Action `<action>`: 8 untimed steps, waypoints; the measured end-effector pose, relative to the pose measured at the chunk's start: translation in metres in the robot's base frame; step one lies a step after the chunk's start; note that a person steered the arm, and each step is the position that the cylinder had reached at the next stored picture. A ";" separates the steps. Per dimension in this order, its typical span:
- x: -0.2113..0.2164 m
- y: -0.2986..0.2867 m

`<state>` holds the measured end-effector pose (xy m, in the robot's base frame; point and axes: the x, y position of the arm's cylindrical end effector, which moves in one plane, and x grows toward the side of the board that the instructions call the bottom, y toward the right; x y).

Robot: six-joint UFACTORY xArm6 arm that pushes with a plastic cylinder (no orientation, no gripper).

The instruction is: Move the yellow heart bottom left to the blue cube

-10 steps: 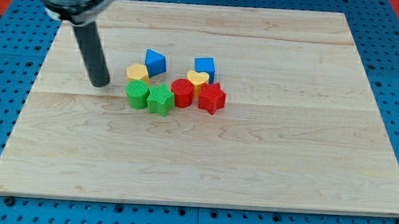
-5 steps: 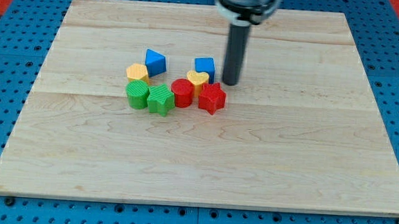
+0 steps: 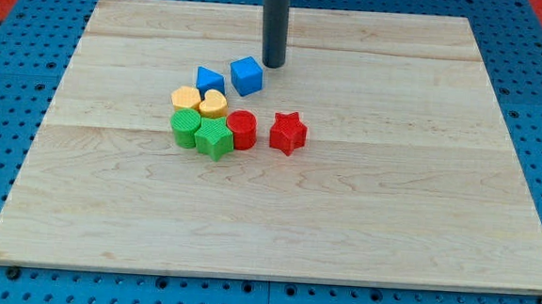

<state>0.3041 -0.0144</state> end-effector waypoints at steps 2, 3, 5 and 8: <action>0.035 -0.050; 0.035 -0.025; 0.054 0.106; 0.153 0.088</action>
